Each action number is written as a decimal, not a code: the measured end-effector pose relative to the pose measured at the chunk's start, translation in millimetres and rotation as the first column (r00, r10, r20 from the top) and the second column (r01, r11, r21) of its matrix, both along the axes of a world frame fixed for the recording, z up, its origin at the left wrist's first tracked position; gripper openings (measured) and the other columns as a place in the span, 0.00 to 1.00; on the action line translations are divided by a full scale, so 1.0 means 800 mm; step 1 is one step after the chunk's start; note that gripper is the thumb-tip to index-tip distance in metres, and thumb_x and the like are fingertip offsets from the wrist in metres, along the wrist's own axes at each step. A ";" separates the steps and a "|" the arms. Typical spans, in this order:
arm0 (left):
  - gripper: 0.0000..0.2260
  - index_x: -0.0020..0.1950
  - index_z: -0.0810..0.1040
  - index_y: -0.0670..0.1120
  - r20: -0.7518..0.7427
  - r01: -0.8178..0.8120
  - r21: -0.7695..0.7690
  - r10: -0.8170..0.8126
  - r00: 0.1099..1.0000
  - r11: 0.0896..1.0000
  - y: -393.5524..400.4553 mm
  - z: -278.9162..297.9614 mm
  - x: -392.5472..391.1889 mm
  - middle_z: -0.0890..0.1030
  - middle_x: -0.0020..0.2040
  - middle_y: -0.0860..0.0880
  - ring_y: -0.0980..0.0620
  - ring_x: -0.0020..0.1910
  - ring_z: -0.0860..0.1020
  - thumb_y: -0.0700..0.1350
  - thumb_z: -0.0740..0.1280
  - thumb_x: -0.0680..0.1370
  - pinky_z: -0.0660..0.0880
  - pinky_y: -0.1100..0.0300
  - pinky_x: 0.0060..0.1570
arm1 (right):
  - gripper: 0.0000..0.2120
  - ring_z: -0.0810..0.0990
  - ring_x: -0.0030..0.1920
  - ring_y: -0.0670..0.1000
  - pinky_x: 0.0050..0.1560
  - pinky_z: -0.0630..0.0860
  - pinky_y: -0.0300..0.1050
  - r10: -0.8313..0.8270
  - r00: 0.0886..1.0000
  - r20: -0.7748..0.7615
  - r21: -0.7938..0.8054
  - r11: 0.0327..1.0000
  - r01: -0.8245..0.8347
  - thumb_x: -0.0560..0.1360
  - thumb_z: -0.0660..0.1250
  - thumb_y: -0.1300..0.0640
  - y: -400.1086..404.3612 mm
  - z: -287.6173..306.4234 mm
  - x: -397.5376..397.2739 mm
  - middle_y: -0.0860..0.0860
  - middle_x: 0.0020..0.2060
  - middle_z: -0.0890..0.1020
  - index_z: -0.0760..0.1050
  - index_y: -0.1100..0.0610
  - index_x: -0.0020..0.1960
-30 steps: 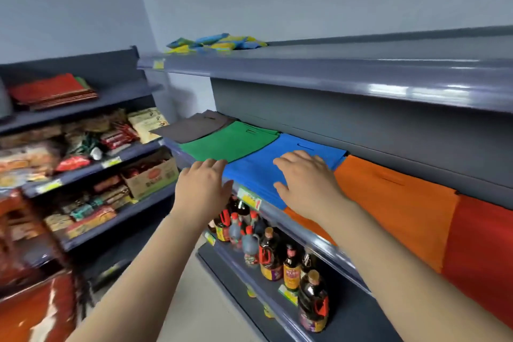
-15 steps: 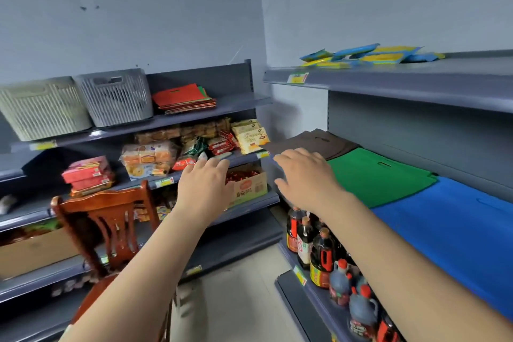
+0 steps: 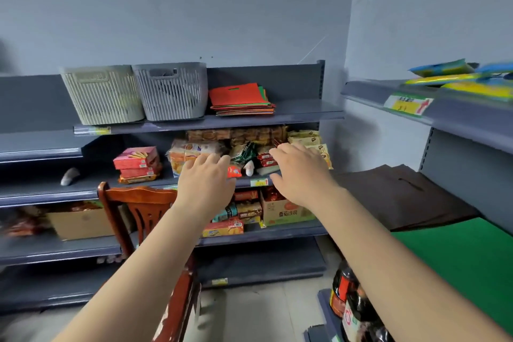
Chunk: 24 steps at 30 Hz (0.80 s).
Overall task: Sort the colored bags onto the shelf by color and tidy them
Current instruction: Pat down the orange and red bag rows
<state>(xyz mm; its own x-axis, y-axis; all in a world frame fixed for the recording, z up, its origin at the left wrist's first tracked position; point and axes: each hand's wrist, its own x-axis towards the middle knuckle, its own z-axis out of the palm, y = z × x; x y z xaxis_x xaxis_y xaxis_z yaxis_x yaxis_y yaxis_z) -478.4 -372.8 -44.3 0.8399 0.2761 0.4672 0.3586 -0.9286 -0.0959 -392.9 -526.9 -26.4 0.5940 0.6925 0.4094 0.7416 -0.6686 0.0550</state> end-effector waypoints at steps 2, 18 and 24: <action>0.18 0.68 0.67 0.48 0.013 -0.044 0.004 0.044 0.999 0.999 0.014 0.004 0.023 0.72 0.66 0.50 0.48 0.66 0.68 0.52 0.58 0.80 0.64 0.54 0.63 | 0.20 0.67 0.66 0.54 0.65 0.66 0.51 0.024 1.000 0.013 -0.006 1.000 -0.023 0.79 0.58 0.51 0.018 0.006 0.031 0.51 0.66 0.71 0.65 0.54 0.70; 0.22 0.72 0.62 0.50 0.006 -0.132 -0.003 0.132 0.991 0.991 0.185 0.004 0.238 0.69 0.68 0.50 0.47 0.67 0.66 0.55 0.58 0.79 0.62 0.53 0.64 | 0.23 0.63 0.69 0.54 0.66 0.61 0.51 0.123 0.992 0.042 -0.070 0.990 -0.120 0.79 0.58 0.50 0.207 0.003 0.248 0.50 0.69 0.68 0.61 0.53 0.72; 0.22 0.72 0.61 0.50 0.004 -0.079 0.018 0.079 0.997 0.997 0.266 0.012 0.322 0.69 0.68 0.50 0.47 0.67 0.66 0.55 0.57 0.80 0.62 0.54 0.63 | 0.23 0.63 0.69 0.53 0.66 0.61 0.50 0.069 0.997 0.021 -0.054 0.996 -0.068 0.79 0.58 0.49 0.278 0.002 0.330 0.49 0.69 0.67 0.61 0.53 0.72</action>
